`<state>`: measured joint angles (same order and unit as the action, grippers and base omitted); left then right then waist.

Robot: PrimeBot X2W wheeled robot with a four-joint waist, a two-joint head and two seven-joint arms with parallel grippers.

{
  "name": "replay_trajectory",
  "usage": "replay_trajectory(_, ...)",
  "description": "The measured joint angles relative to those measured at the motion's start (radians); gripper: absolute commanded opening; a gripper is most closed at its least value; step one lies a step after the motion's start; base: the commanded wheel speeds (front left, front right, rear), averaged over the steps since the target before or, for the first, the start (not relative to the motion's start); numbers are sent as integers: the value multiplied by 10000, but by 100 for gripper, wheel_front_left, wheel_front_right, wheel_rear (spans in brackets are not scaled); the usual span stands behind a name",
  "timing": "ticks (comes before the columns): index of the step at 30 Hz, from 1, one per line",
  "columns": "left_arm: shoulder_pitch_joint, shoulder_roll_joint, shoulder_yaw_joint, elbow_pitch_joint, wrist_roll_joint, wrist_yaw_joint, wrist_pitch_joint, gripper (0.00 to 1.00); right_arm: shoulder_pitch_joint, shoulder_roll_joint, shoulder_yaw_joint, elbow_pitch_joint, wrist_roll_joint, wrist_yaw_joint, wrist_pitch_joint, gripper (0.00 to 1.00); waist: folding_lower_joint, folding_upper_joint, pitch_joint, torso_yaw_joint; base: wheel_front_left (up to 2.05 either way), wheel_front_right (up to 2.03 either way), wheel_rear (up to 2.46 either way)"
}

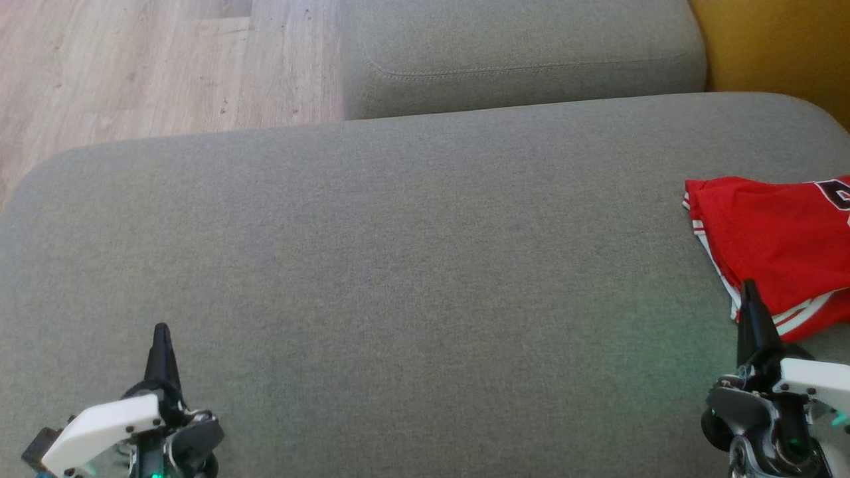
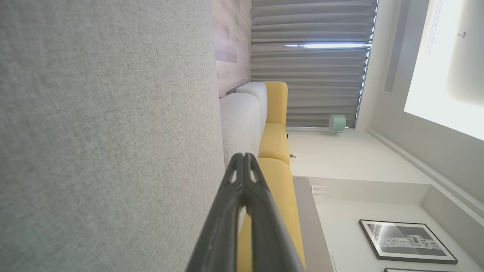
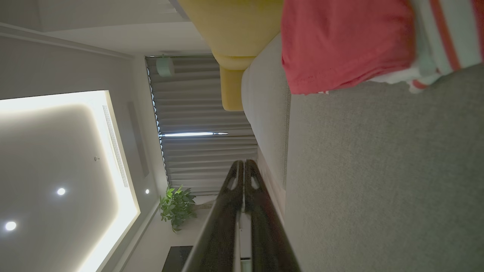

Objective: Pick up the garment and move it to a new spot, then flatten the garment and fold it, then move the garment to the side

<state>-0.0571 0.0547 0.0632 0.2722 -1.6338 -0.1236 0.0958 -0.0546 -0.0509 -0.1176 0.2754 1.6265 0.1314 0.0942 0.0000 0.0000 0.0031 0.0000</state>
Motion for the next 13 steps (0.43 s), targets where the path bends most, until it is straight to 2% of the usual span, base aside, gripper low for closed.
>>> replay_trajectory(13,0,-21,19,0,59,-2,12,0,0,8,-35,0,-17,0,44,0,0,0,0,0,0,0,0)
